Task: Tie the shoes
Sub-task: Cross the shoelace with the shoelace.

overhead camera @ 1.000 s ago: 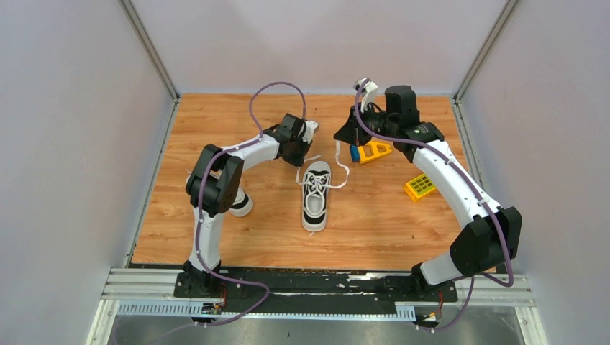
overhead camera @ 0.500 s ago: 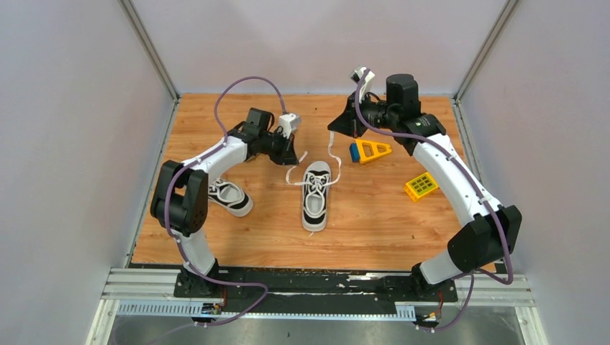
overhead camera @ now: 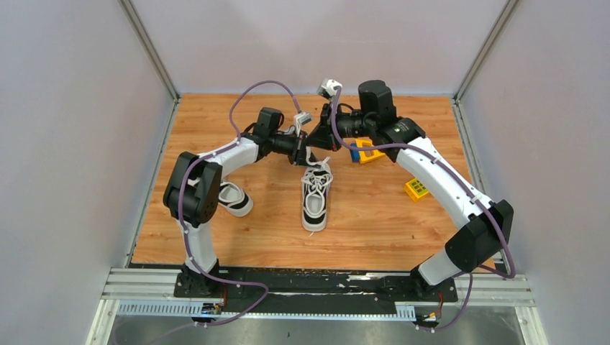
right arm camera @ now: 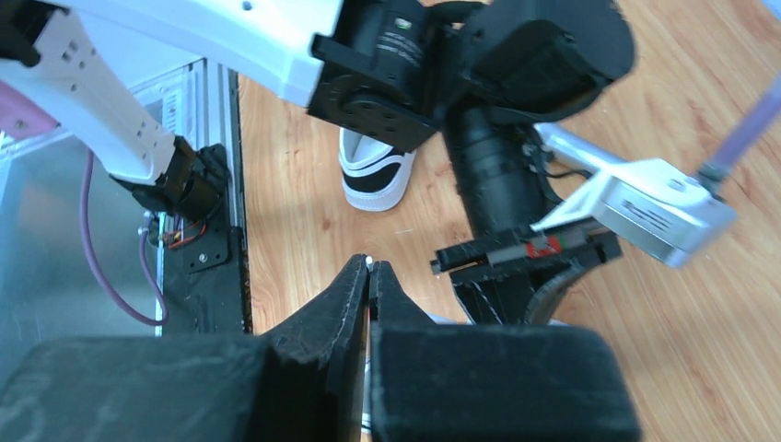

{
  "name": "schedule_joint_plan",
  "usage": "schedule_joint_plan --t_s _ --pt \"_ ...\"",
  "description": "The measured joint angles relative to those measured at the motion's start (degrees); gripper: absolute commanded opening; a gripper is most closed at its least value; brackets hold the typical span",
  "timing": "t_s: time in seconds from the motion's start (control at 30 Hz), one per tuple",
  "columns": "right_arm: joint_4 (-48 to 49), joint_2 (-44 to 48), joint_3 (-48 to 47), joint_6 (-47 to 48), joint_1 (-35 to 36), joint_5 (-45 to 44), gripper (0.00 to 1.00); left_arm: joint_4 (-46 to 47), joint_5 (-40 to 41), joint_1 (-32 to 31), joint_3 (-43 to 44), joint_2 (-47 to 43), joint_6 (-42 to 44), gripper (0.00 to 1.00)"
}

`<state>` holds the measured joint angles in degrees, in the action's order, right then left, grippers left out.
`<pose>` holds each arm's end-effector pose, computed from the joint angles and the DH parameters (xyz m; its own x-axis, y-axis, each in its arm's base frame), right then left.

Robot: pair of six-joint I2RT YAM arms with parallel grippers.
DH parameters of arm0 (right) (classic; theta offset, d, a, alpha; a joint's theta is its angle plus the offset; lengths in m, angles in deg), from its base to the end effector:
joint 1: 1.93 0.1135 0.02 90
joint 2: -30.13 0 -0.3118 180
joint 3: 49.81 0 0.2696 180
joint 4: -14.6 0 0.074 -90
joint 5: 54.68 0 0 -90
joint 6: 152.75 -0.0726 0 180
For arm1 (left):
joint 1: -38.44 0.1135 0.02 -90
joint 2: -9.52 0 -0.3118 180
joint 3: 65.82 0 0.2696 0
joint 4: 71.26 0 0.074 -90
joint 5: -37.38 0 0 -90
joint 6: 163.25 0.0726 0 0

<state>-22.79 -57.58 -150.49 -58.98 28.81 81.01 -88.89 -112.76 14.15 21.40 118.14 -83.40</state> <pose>0.3033 0.2408 0.4340 -0.2943 -0.2284 -0.9280 -0.9384 0.2529 0.2353 0.3899 -0.2450 0.2412 -0.7093 0.2239 -0.6684 0.7049 0.2196 -0.6745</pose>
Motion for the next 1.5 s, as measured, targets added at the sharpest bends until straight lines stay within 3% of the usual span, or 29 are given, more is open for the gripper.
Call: schedule_joint_plan --t_s 0.47,0.57,0.63,0.77,1.0,1.17,1.5 --pt "1.40 -7.58 -0.20 13.38 5.33 6.36 0.02 7.13 -6.54 -0.85 0.04 5.14 -5.60 0.00" --pt "1.55 -10.23 -0.76 15.12 5.90 7.65 0.29 8.09 -7.06 -0.85 0.04 6.56 -6.43 0.00" --pt "1.51 -12.00 -1.22 16.06 6.21 8.00 0.41 8.26 -7.37 -0.85 0.07 7.63 -6.69 0.00" --pt "-0.31 -14.01 -2.27 18.88 6.12 7.15 0.51 7.61 -7.91 -0.85 0.33 8.52 -6.45 0.00" --pt "-10.78 -11.28 -4.48 27.06 -2.01 9.20 0.49 2.29 -9.05 -0.85 3.06 8.55 -2.03 0.00" --pt "-20.59 -9.18 -3.30 39.15 -10.08 9.73 0.48 -3.04 -9.44 -0.83 4.83 8.57 2.38 0.00" --pt "-24.68 -15.04 3.21 59.41 -8.68 8.15 0.51 -18.71 -9.49 -0.81 9.77 8.76 16.70 0.00"
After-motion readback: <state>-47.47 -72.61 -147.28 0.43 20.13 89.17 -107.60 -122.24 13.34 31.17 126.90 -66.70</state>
